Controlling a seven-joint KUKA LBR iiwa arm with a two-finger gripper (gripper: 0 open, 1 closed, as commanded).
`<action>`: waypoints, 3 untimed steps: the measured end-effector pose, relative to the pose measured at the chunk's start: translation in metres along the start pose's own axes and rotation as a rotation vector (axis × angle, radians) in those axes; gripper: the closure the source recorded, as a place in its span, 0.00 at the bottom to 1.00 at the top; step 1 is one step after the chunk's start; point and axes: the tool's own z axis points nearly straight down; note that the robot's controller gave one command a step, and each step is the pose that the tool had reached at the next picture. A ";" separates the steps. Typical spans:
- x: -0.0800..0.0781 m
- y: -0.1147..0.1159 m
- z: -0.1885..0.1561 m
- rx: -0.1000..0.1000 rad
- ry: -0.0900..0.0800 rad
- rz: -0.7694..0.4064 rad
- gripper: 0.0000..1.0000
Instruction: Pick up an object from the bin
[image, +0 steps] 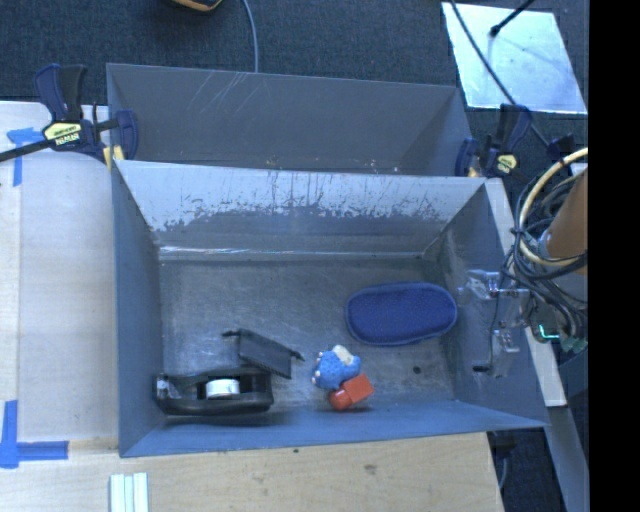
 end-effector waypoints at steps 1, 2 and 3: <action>-0.004 0.090 0.100 -0.003 -0.002 -0.037 0.00; -0.068 0.077 0.118 0.001 -0.009 -0.250 0.00; -0.070 0.077 0.115 0.002 -0.016 -0.251 1.00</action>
Offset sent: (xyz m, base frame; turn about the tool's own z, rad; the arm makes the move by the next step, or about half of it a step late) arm 0.0047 0.0860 -0.0962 -0.0316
